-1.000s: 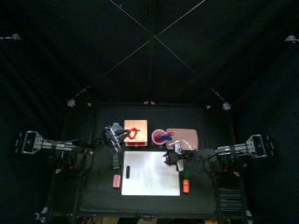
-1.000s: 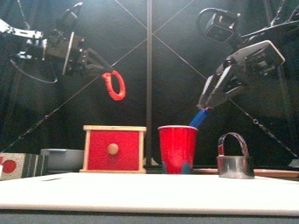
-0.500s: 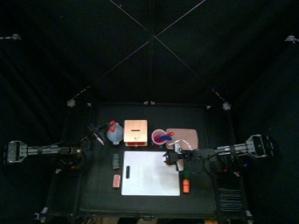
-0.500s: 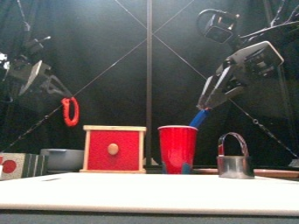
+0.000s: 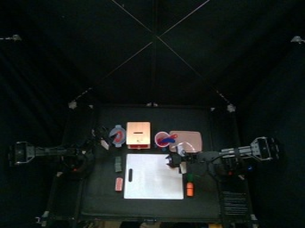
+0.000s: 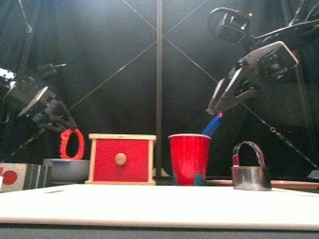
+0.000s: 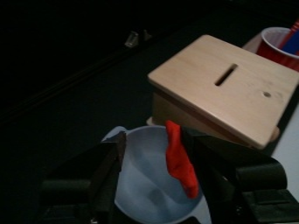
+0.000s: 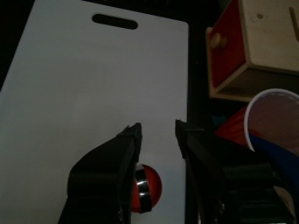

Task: Get the cutter from the drawer then cut the dough then place the extra dough in the bowl
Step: Place the extra dough in the bowl

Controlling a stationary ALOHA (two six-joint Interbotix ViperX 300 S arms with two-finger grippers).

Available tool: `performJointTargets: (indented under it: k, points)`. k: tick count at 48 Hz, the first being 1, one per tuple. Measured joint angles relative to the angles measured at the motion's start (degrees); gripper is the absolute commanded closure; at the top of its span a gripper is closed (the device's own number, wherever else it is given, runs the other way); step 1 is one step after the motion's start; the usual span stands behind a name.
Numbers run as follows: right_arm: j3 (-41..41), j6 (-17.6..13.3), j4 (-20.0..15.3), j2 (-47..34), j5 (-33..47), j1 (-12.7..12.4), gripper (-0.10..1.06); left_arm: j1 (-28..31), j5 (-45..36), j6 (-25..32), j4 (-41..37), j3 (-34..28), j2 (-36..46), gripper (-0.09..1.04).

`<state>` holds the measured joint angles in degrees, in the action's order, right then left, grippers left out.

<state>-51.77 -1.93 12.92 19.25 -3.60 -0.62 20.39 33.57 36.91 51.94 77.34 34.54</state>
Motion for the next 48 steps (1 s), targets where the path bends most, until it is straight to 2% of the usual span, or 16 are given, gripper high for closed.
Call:
performJointTargets:
  k: [17,26,33,40,48]
  points:
    - [1.1,-0.1,-1.8,-1.5,0.0,0.1,0.21,-0.6,0.0,-1.5,-1.7,-1.4,0.0,0.0]
    - [3.3,0.1,-1.8,-1.8,0.8,0.1,0.21,-3.2,-0.1,-3.8,-3.6,-2.7,0.2,0.01]
    - [5.1,0.3,-1.5,-1.8,5.3,0.2,0.21,-7.8,0.0,-5.4,-8.5,-3.8,0.3,0.02]
    - [5.6,0.3,-1.6,-1.8,13.2,0.0,0.21,-12.2,0.2,-6.9,-15.0,-4.2,0.3,0.02]
    - [5.6,0.3,-1.6,-2.3,20.7,-0.3,0.21,-13.6,0.4,-8.0,-20.7,-4.2,0.3,0.02]
